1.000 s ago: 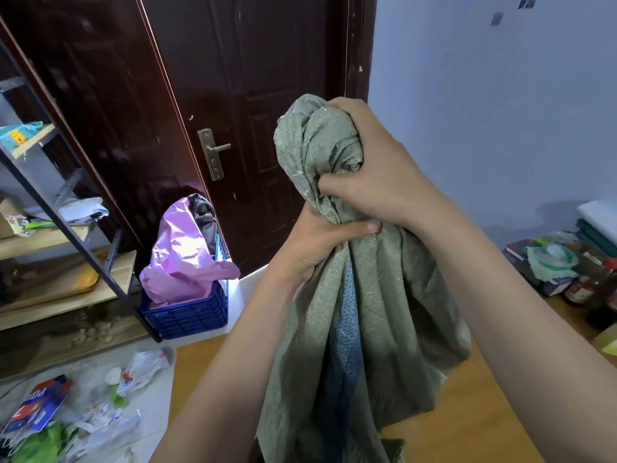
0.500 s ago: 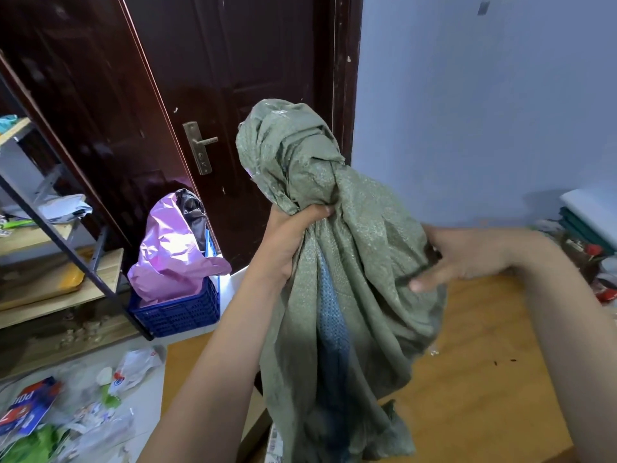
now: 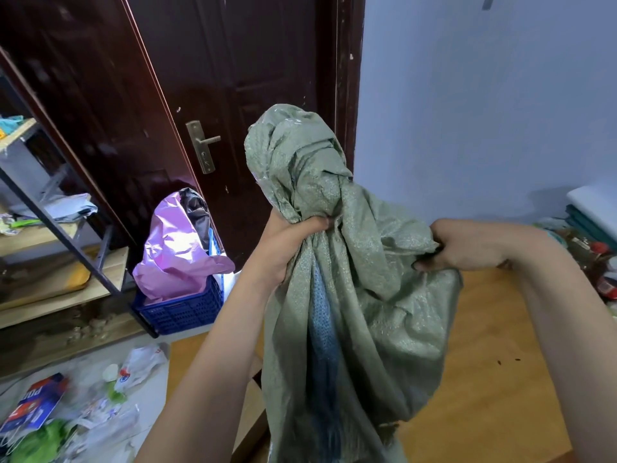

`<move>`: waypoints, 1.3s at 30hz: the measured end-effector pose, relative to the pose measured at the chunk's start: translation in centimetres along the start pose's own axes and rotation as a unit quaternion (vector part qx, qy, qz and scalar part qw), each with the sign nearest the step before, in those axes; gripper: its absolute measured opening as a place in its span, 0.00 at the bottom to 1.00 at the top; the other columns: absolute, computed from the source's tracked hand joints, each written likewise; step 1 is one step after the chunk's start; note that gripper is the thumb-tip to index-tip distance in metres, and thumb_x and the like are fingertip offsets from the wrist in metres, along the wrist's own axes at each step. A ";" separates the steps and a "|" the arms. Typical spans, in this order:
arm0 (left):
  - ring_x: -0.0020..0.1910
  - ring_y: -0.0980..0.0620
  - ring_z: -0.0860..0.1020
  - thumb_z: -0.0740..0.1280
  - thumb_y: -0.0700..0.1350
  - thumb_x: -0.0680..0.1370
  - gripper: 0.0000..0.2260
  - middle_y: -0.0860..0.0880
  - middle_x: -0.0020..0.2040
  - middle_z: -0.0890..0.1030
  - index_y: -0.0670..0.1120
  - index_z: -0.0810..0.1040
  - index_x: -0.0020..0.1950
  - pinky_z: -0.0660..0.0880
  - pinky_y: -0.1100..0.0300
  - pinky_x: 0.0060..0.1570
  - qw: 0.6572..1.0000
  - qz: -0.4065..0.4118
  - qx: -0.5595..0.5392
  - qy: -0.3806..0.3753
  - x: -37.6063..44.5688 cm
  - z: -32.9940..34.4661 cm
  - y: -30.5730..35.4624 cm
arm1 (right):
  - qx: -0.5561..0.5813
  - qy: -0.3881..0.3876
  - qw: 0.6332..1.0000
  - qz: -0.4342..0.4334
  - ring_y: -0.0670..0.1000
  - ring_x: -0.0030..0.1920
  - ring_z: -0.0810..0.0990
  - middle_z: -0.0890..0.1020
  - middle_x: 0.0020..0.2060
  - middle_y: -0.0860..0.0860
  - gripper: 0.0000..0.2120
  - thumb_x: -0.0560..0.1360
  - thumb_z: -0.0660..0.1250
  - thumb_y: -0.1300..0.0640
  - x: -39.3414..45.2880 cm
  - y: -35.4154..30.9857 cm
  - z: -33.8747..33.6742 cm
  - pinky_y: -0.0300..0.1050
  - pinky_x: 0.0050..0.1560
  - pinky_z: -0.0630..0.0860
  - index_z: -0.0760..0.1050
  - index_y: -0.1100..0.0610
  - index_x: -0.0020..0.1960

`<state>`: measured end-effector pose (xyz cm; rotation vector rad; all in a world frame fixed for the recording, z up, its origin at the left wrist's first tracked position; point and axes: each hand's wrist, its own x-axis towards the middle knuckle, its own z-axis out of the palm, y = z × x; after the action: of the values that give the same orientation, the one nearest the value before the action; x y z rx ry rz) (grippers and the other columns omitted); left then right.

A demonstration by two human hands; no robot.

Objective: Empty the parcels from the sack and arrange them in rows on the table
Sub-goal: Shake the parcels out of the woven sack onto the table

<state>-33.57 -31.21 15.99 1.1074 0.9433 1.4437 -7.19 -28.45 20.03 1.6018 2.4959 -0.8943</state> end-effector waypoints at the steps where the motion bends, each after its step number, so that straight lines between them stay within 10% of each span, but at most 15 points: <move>1: 0.47 0.49 0.83 0.73 0.32 0.66 0.17 0.49 0.43 0.85 0.46 0.79 0.51 0.77 0.48 0.54 1.000 -0.002 0.006 -0.004 -0.2 -0.1 0.1 | 0.002 0.003 1.000 -0.006 0.44 0.45 0.82 0.85 0.41 0.43 0.03 0.74 0.72 0.55 0.0 -0.2 -0.1 0.42 0.49 0.77 0.81 0.51 0.42; 10: 0.45 0.51 0.83 0.70 0.35 0.64 0.17 0.51 0.41 0.85 0.46 0.78 0.51 0.78 0.53 0.48 0.999 -0.027 0.032 -0.028 -0.7 -0.9 0.0 | 0.009 0.075 0.997 -0.035 0.48 0.35 0.74 0.82 0.38 0.61 0.05 0.71 0.66 0.58 0.2 -2.4 -1.0 0.52 0.36 0.73 0.78 0.59 0.41; 20: 0.46 0.49 0.83 0.71 0.35 0.64 0.20 0.49 0.43 0.85 0.41 0.78 0.55 0.78 0.52 0.48 0.998 -0.044 0.030 -0.036 -0.6 -0.9 -0.4 | 0.045 0.068 0.996 -0.039 0.55 0.37 0.78 0.84 0.42 0.59 0.08 0.68 0.62 0.55 0.9 -4.8 0.4 0.66 0.45 0.78 0.80 0.50 0.42; 25: 0.44 0.48 0.83 0.70 0.32 0.67 0.16 0.49 0.40 0.85 0.42 0.78 0.54 0.80 0.56 0.42 0.998 -0.052 0.014 -0.026 -0.6 -1.0 -0.8 | 0.042 0.004 0.998 -0.052 0.50 0.33 0.73 0.80 0.36 0.53 0.05 0.75 0.67 0.57 0.6 -4.4 0.0 0.52 0.34 0.73 0.78 0.47 0.46; 30: 0.43 0.49 0.84 0.67 0.28 0.73 0.13 0.48 0.41 0.85 0.42 0.78 0.53 0.79 0.55 0.41 0.998 -0.057 -0.002 -0.009 -0.3 -1.3 -0.9 | 0.021 -0.001 0.998 -0.057 0.46 0.56 0.81 0.82 0.55 0.41 0.28 0.66 0.70 0.38 0.0 -3.7 -1.1 0.53 0.61 0.76 0.67 0.34 0.65; 36: 0.51 0.41 0.82 0.70 0.36 0.66 0.25 0.42 0.49 0.84 0.37 0.74 0.64 0.79 0.46 0.51 0.998 -0.056 -0.032 0.029 0.1 -1.1 -0.9 | 0.037 -0.025 0.993 -0.107 0.34 0.68 0.66 0.65 0.69 0.34 0.45 0.66 0.73 0.37 -3.0 -6.0 -3.1 0.42 0.69 0.65 0.47 0.25 0.72; 39: 0.52 0.39 0.82 0.70 0.36 0.66 0.21 0.41 0.50 0.84 0.40 0.77 0.59 0.78 0.43 0.53 0.998 -0.052 -0.024 0.025 0.2 -0.9 -0.9 | 0.075 0.091 0.981 -0.155 0.39 0.73 0.63 0.60 0.75 0.39 0.48 0.63 0.72 0.34 -3.1 -8.4 -3.2 0.49 0.73 0.63 0.45 0.25 0.72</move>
<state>-34.23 -30.86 14.89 0.9759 0.9822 1.4070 -11.98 -31.96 27.44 1.4125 2.9312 -1.0330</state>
